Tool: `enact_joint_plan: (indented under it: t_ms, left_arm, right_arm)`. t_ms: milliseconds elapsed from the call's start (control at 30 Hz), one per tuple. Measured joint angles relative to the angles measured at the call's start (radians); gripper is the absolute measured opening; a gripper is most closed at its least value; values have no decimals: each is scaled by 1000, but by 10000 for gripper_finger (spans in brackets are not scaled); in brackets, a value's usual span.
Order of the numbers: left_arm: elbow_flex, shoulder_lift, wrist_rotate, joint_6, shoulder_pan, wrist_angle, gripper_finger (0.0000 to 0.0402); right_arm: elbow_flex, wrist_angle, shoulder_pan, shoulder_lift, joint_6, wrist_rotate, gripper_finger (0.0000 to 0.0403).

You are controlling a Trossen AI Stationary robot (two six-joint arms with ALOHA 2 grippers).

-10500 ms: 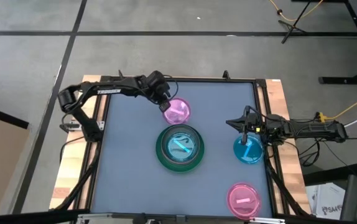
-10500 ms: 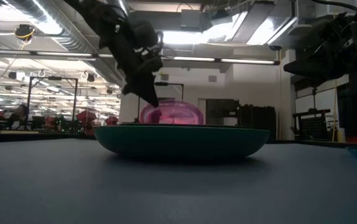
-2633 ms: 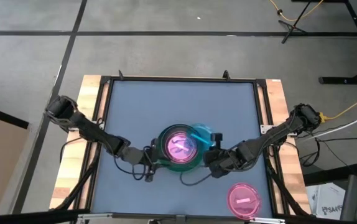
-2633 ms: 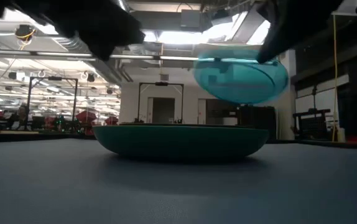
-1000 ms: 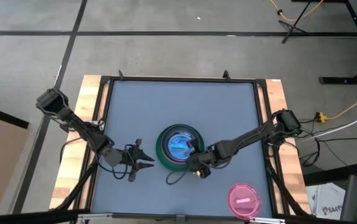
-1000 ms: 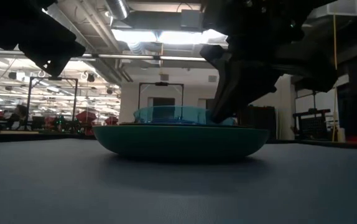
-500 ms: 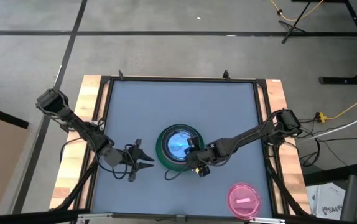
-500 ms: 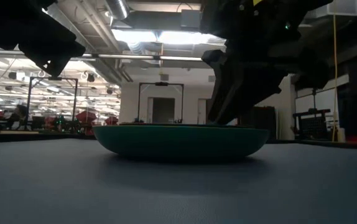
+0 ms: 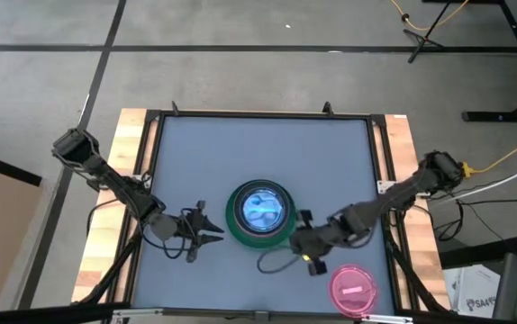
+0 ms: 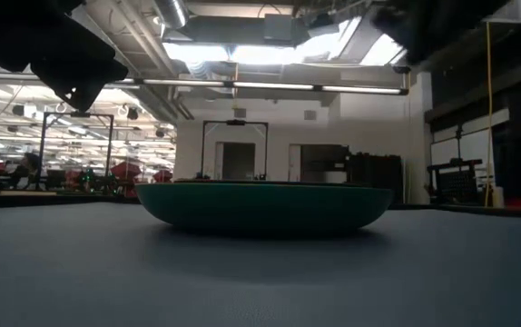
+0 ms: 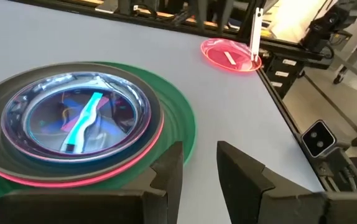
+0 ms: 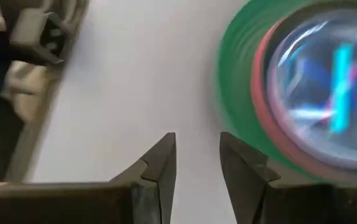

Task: Stack plastic plates
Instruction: Stack the light pink plate on top of the blue plate

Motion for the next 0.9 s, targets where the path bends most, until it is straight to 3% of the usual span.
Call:
enact_joint_plan:
  t_ms: [267, 467, 700, 900]
  left_arm:
    - [0, 0, 0, -1, 0, 72, 92]
    - [0, 0, 0, -10, 0, 115, 92]
    - [0, 0, 0, -39, -4, 125, 92]
    - [0, 0, 0, -53, -22, 125, 92]
  right_arm:
    - [0, -175, 146, -2, 333, -29, 117]
    - [-24, -241, 244, -8, 496, 1, 117]
    - [-222, -144, 320, -115, 723, 16, 117]
    - [-432, 1, 367, -310, 921, 17, 117]
